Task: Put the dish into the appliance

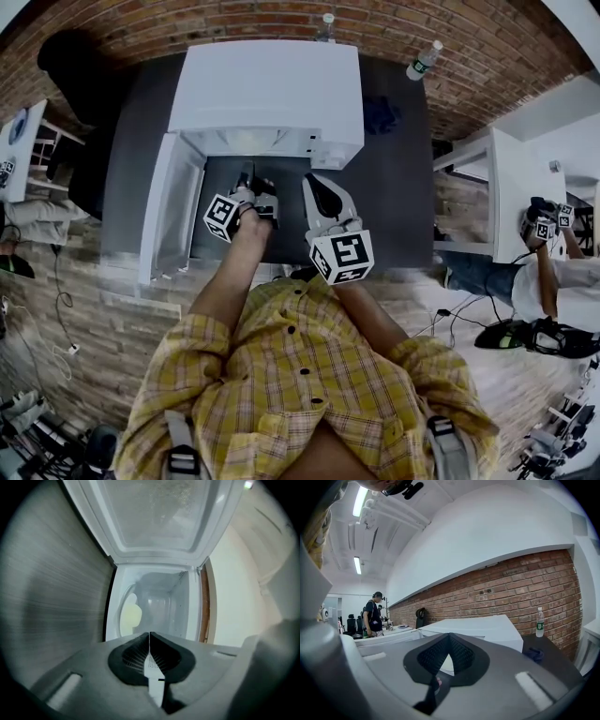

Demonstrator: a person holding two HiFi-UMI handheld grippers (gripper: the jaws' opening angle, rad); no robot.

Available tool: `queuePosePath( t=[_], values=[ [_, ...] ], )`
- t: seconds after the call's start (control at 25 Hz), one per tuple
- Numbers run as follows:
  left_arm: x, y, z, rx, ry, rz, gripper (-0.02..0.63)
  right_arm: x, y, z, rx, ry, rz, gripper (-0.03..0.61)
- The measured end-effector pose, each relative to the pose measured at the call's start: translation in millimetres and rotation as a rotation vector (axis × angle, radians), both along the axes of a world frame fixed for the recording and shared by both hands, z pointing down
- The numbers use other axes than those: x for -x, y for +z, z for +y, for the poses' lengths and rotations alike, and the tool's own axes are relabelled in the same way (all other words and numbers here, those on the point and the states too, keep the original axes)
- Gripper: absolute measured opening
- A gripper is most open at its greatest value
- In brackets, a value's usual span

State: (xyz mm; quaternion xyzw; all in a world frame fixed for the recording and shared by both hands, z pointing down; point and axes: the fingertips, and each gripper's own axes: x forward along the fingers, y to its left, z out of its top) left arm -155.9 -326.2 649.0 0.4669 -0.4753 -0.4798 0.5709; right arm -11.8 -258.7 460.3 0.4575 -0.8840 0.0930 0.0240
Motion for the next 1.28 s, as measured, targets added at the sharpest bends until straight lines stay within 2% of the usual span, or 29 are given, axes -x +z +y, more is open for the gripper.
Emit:
queuePosePath(
  t=[0.32, 0.52, 0.68, 0.84, 1.08, 1.28],
  values=[
    [-13, -38, 30, -0.044, 0.088, -0.036, 0.0, 2, -4, 14, -0.002, 0.001, 0.007, 0.0],
    [-22, -84, 49, -0.118, 0.163, -0.177, -0.002, 5, -8, 22, -0.003, 0.002, -0.001, -0.002],
    [-23, -114, 62, -0.163, 0.19, -0.279, -0.002, 7, -10, 31, -0.007, 0.003, -0.004, -0.002],
    [-28, -144, 75, -0.207, 0.237, -0.462, -0.002, 8, -10, 36, -0.001, 0.007, -0.008, -0.002],
    [-31, -180, 95, -0.246, 0.29, -0.878, -0.002, 12, -10, 44, 0.008, 0.007, -0.009, -0.002],
    [-36, -203, 108, -0.315, 0.29, -1.126, -0.002, 16, -11, 48, 0.007, 0.0, -0.005, -0.002]
  ],
)
